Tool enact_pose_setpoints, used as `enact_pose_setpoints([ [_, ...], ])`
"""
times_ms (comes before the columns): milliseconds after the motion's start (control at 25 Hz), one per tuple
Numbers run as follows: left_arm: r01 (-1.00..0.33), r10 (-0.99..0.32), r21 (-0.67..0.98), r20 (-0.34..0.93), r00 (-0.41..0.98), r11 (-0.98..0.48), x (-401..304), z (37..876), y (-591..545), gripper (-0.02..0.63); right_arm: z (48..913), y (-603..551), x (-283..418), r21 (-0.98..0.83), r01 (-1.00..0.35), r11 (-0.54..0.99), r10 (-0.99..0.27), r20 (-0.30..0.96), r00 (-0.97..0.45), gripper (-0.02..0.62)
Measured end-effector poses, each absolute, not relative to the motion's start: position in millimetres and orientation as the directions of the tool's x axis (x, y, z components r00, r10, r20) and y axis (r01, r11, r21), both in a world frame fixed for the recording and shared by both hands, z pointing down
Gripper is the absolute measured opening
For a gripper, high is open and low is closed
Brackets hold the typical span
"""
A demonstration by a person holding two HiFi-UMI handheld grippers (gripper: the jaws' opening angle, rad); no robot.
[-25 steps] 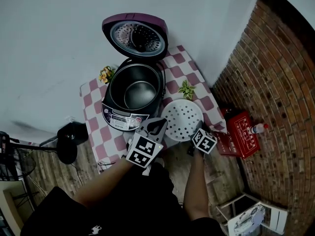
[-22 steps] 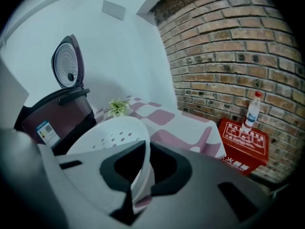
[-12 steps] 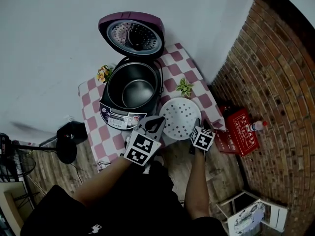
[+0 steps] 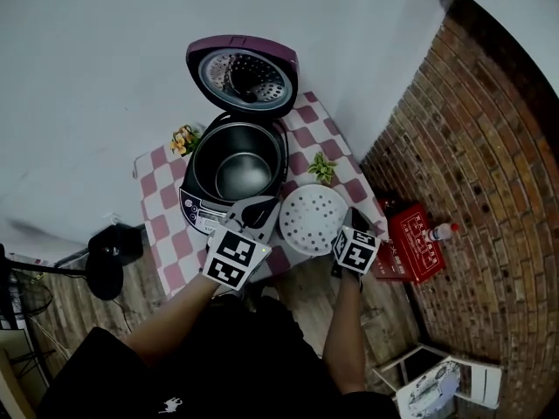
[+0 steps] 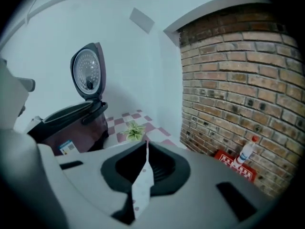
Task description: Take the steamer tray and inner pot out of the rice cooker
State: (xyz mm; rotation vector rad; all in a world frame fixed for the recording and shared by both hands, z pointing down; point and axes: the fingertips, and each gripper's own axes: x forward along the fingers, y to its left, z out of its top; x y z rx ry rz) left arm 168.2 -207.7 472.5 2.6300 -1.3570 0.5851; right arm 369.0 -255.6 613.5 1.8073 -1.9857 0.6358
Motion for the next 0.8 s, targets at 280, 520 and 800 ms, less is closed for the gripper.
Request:
enact_pose_setpoints([
  [280, -0.808, -0.782, -0.115, 0.363, 0.507, -0.577, 121.1, 455.6, -222.1, 0.002, 552.8, -258.3, 334.4, -0.072, -0.988, 0.14, -0.85, 0.503, -0.157, 0.002],
  [520, -0.854, -0.822, -0.115, 0.36, 0.44, -0.508, 59.8, 443.8, -246.3, 0.002, 512.1, -264.2, 289.4, -0.053, -0.974, 0.221, -0.855, 0.47, -0.219, 0.002],
  [800, -0.898, -0.849, -0.149, 0.42, 0.321, -0.414, -12.1, 456.3, -284.1, 0.003, 508.5, -279.6, 226.5, -0.006, -0.946, 0.324, -0.814, 0.508, -0.282, 0.002],
])
